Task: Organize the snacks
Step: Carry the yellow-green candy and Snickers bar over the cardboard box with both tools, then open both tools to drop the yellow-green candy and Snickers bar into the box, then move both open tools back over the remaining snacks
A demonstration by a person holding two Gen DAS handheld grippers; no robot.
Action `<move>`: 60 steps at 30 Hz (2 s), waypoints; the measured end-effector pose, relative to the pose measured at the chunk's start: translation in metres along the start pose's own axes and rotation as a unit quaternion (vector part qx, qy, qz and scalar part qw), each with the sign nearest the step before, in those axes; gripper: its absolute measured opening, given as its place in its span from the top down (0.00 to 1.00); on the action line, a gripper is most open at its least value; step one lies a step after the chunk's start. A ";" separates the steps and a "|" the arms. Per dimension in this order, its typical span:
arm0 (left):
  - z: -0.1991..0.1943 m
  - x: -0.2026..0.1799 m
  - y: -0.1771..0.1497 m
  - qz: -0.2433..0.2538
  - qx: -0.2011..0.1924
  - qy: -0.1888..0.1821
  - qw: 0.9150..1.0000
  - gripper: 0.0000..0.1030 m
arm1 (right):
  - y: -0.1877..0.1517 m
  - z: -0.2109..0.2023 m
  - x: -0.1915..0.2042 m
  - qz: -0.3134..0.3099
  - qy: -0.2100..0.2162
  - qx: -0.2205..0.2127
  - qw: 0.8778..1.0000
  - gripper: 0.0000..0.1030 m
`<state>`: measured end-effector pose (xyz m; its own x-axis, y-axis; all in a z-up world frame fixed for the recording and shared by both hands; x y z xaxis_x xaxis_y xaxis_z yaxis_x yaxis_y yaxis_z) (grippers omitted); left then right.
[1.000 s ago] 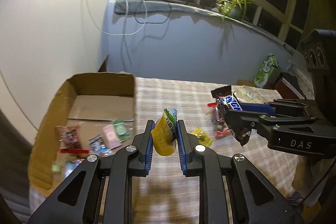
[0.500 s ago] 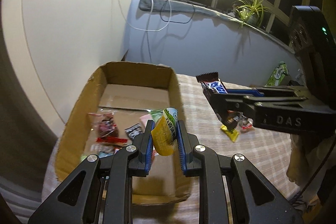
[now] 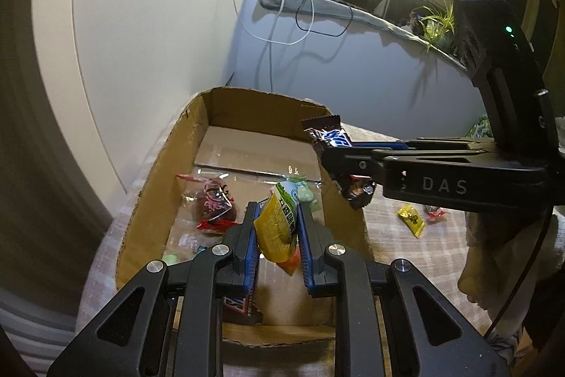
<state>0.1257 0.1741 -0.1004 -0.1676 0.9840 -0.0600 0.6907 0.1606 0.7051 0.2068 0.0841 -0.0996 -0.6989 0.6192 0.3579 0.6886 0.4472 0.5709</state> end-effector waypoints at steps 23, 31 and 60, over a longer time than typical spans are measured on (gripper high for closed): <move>-0.004 0.006 0.001 -0.004 -0.006 0.016 1.000 0.60 | 0.008 -0.003 -0.004 -0.003 -0.019 -0.022 1.000 0.28; -0.008 -0.002 0.002 0.002 -0.011 0.015 1.000 0.60 | 0.003 -0.017 -0.009 -0.002 -0.026 -0.028 0.999 0.26; -0.018 -0.102 -0.004 0.063 -0.006 -0.066 0.996 0.55 | -0.059 -0.127 -0.109 0.069 -0.079 -0.052 0.993 0.11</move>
<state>0.1275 0.0714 -0.0840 0.0150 0.9979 -0.0623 0.6913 0.0347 0.7217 0.2176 -0.0920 -0.0786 -0.5549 0.7674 0.3212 0.7459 0.2880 0.6006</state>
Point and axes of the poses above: each gripper's, at about its wrist camera, not at the fingertips, and z roughly the way its jaws point, x to its left, y to its top, the point moved 3 cm from there along z, roughly the way its jaws point, and after that the axes turned 12 degrees about y, right-handed, at the moved point
